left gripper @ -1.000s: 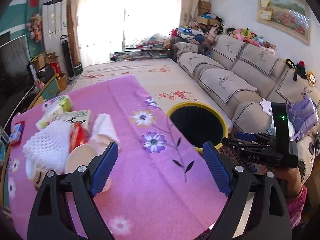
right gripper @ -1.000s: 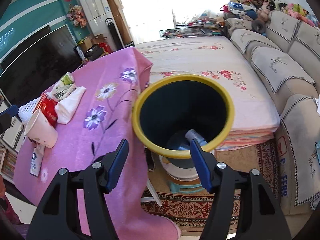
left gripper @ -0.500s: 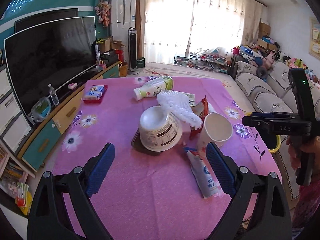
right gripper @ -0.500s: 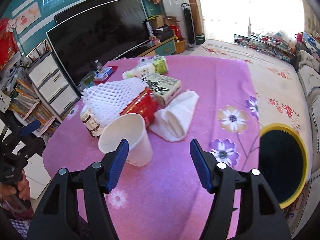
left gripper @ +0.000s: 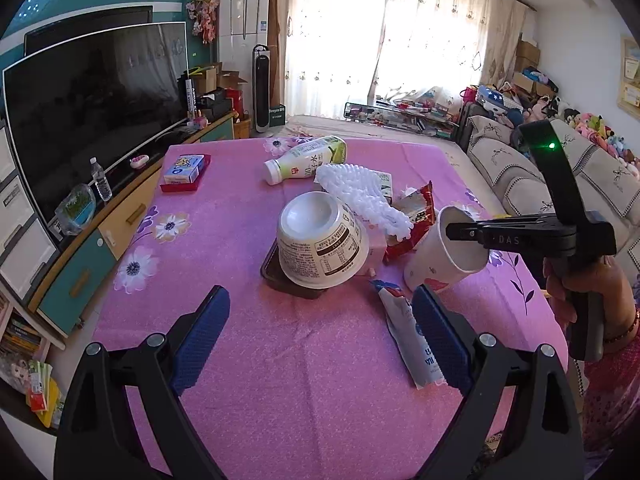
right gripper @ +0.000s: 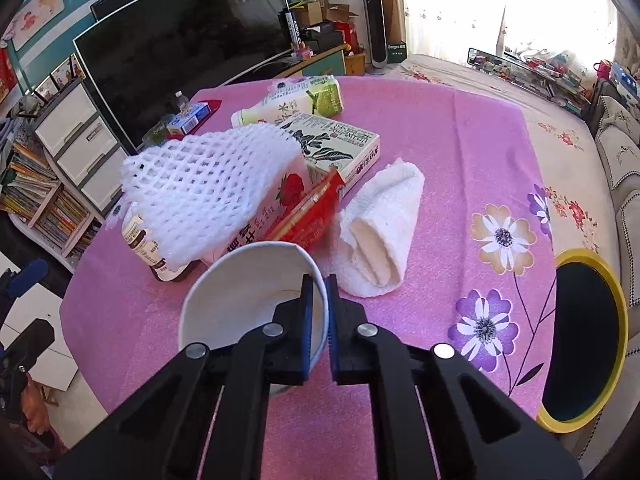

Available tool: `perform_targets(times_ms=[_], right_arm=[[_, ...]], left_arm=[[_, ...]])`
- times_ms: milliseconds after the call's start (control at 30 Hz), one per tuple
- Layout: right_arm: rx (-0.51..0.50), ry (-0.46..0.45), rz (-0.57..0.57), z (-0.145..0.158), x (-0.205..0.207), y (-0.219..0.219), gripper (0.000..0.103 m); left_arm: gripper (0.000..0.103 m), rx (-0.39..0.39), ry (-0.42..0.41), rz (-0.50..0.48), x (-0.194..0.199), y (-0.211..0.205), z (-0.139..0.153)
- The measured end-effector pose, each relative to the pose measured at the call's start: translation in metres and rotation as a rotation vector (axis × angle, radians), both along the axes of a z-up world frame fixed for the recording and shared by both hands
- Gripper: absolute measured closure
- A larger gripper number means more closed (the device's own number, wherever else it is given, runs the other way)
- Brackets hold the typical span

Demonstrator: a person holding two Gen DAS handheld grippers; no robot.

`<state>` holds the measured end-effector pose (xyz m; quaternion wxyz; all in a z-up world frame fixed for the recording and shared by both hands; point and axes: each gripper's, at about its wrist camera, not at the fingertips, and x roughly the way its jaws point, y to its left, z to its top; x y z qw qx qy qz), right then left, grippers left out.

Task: Collect trash
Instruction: 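Grasp the white paper cup by its rim with the right gripper, then carry the paper cup over the bin and open the right gripper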

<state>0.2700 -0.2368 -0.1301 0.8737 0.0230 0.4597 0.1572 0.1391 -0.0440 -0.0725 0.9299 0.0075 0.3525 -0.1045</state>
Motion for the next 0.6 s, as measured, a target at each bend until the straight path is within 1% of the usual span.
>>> perform_targets(times_ms=[167, 267, 333, 433, 500, 600], right_arm=[[0.043, -0.073, -0.026, 0.024, -0.020, -0.020, 0.098], [0.064, -0.110, -0.069, 0.038, -0.035, -0.045, 0.098], [0.069, -0.133, -0.128, 0.045, -0.043, -0.068, 0.097], [0.067, -0.154, -0.260, 0.049, -0.053, -0.117, 0.097], [0.066, -0.150, -0.354, 0.045, -0.056, -0.153, 0.097], [0.034, -0.122, -0.482, 0.030, -0.056, -0.198, 0.097]], left_arm=[[0.012, 0.002, 0.006, -0.017, 0.001, -0.009, -0.003], [0.012, 0.007, 0.006, -0.029, 0.000, -0.015, -0.005], [0.012, 0.009, 0.003, -0.038, 0.000, -0.018, -0.006], [0.012, 0.010, 0.006, -0.047, 0.000, -0.021, -0.008], [0.012, 0.012, 0.012, -0.054, 0.001, -0.025, -0.010], [0.012, 0.008, 0.023, -0.063, 0.003, -0.030, -0.014]])
